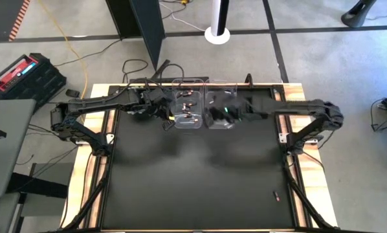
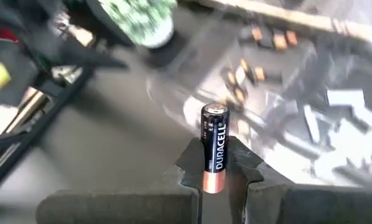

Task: Sort batteries
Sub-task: Put the black battery into the left transparent bin

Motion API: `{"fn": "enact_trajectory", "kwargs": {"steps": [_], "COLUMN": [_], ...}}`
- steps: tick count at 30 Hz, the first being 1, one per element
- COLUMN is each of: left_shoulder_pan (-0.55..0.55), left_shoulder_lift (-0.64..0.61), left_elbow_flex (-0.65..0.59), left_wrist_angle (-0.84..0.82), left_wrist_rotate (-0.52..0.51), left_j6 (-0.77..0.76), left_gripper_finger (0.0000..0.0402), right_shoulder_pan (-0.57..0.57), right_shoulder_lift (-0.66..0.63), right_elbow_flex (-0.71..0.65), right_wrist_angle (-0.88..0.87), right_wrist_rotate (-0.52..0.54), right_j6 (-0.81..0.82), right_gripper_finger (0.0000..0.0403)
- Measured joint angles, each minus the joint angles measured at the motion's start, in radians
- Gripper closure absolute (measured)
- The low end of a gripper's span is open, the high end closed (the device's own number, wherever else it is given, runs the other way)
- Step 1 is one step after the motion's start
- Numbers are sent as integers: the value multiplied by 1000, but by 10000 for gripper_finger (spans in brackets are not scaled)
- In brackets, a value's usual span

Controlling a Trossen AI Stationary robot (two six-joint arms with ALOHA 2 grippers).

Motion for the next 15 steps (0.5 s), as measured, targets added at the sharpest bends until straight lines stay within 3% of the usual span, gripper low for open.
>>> {"fn": "enact_trajectory", "kwargs": {"steps": [7,15], "left_shoulder_pan": [0,0], "left_shoulder_lift": [-9,-138], "left_elbow_flex": [0,0], "left_wrist_angle": [24,63], "left_wrist_rotate": [0,0], "left_j6": [69,76], "left_gripper_finger": [281,281], "right_shoulder_pan": [-165,-286], "right_shoulder_lift": [166,419], "right_elbow_flex": [250,477], "right_wrist_angle": [-26,-147], "right_wrist_rotate": [-158,-318], "right_j6": [-288,-509], "right_gripper_finger": [355,355]}}
